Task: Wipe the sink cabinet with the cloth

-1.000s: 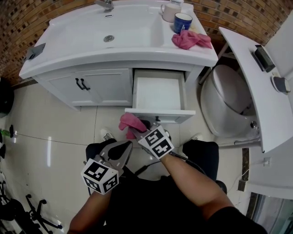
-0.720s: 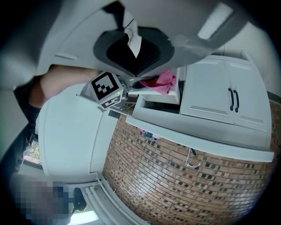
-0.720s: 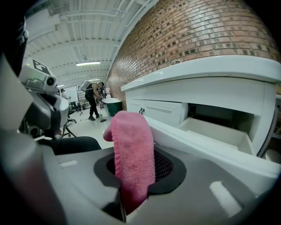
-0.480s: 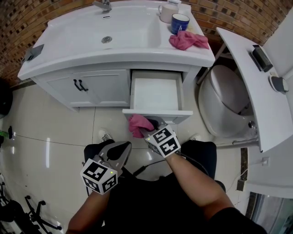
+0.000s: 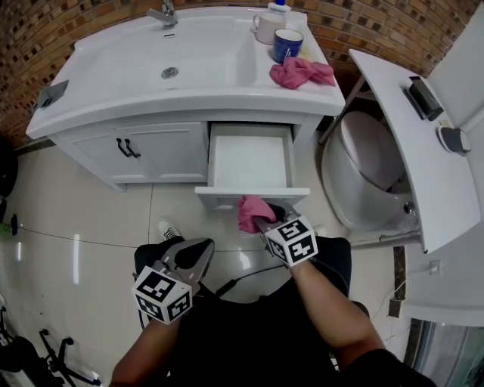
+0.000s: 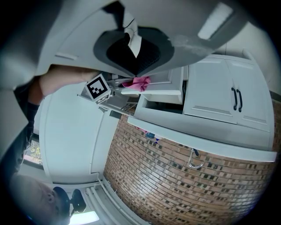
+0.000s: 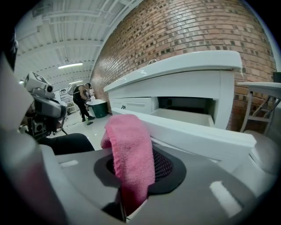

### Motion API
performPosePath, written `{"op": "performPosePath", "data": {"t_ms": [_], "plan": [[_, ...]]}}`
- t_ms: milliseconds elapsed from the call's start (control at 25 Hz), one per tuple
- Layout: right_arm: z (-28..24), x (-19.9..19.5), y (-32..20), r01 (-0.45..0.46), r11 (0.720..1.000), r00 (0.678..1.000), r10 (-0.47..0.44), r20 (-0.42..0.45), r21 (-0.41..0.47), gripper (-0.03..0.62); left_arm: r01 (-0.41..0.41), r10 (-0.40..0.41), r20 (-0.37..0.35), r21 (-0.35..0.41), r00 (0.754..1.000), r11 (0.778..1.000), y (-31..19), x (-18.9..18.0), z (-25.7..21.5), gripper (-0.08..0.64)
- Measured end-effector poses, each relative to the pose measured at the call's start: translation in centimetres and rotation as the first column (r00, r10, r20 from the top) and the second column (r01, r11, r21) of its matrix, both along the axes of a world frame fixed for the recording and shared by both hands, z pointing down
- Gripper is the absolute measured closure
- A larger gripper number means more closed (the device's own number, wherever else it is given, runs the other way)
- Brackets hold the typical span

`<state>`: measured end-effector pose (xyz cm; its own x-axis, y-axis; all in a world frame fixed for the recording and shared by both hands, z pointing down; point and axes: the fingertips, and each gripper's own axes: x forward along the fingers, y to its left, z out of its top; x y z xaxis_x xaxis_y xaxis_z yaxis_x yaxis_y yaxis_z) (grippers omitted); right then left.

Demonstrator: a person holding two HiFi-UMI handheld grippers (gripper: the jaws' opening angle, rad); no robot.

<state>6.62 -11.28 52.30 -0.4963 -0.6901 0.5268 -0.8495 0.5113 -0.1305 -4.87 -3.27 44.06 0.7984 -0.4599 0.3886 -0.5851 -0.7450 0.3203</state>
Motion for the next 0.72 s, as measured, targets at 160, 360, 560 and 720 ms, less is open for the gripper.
{"op": "performPosePath", "data": {"t_ms": [160,360,560,720], "plan": [[-0.1,3.1,0.6,-0.065,0.998,0.998,0.065,0.009,-0.008,0.497,-0.004,0.004,0.002,0.0,1.0,1.0,0.1,0.3,-0.1,0.555],[-0.1,6.3,1.3,-0.119,0.993,0.993,0.119,0.004,-0.009,0.497,-0.009,0.009,0.001,0.003,1.0,1.0,0.1,0.7,-0.2,0.555],[-0.2,9.1,1.9,-0.172,0.985,0.985,0.172,0.003,-0.011,0.497,-0.009,0.009,0.003,0.001,1.0,1.0,0.3,0.8,-0.1,0.555],[-0.2,11.1,2.3,-0.207,0.978,0.978,0.207,-0.007,-0.011,0.497,-0.005,0.005,0.002,0.0,1.0,1.0,0.2,0.9,-0.1,0.555]]}}
